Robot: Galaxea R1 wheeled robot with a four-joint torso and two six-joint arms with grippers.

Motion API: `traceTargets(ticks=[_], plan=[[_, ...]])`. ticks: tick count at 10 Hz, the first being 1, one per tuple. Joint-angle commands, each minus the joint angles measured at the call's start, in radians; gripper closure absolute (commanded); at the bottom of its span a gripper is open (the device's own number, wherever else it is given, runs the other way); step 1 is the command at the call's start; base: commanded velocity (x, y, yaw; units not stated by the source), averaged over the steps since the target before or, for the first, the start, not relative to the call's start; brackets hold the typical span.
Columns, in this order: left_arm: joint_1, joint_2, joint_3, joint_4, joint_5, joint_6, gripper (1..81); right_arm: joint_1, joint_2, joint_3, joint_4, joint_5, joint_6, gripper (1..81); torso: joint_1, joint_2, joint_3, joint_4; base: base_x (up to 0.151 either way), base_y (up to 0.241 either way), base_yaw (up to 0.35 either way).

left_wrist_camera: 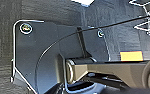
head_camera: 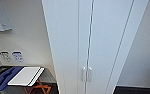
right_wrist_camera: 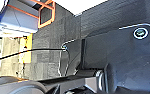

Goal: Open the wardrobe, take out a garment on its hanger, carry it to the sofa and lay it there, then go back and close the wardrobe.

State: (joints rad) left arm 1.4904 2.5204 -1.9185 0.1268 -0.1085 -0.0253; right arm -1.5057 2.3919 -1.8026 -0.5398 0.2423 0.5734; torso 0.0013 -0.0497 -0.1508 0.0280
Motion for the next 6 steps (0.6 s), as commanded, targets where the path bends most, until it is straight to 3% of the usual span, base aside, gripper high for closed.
traceTargets(ticks=[1, 3, 6], plan=[[-0.149, -0.222, 0.257, -0.003, 0.049, 0.002, 1.0, 0.176, -0.237, 0.287, -0.008, -0.032, 0.029, 1.0, 0.000, 0.000, 0.000, 0.000, 0.000, 0.000, 0.000], [-0.251, -0.339, 0.407, 0.014, 0.050, 0.007, 1.0, 0.288, -0.335, 0.420, -0.025, -0.049, 0.026, 1.0, 0.000, 0.000, 0.000, 0.000, 0.000, 0.000, 0.000], [-0.408, -0.468, 0.571, 0.080, 0.050, 0.007, 1.0, 0.463, -0.406, 0.563, -0.043, -0.135, 0.028, 1.0, 0.000, 0.000, 0.000, 0.000, 0.000, 0.000, 0.000]])
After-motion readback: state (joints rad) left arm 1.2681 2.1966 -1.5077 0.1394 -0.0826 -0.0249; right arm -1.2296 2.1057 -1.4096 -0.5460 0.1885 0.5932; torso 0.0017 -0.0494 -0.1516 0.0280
